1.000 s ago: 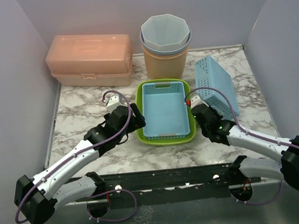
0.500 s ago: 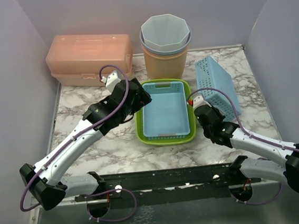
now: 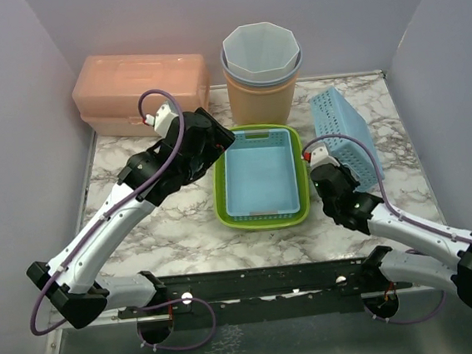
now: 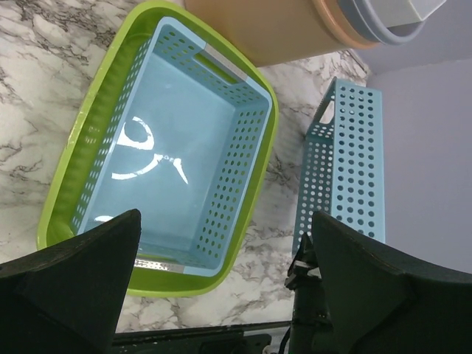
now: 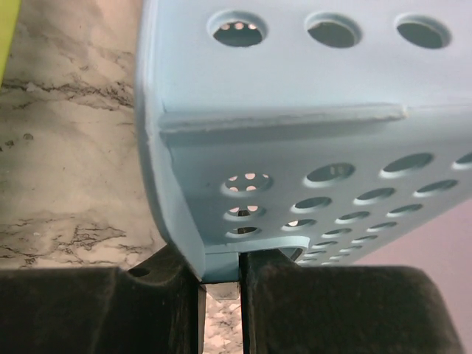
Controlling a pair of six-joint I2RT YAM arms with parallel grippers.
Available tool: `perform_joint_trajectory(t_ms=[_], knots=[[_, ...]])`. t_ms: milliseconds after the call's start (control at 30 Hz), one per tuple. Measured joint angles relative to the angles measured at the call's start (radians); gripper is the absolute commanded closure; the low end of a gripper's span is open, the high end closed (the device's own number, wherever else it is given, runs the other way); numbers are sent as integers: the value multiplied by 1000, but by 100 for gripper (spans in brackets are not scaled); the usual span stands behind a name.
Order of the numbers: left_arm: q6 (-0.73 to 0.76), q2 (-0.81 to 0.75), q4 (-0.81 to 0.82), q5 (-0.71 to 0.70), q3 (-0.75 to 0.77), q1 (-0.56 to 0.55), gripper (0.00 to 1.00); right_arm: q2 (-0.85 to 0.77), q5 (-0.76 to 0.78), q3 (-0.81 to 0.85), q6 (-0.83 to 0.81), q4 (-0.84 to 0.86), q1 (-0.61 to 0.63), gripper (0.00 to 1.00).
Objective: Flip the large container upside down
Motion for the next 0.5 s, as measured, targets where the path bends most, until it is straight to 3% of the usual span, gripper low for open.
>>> perform_joint_trajectory(t_ms=[267,500], knots=[[-50,89,-1,15,0,2,1,-99,2,0,2,1,0,92],[-50,145,-6,20,2,2,1,-24,26,0,-26,4,-2,92]])
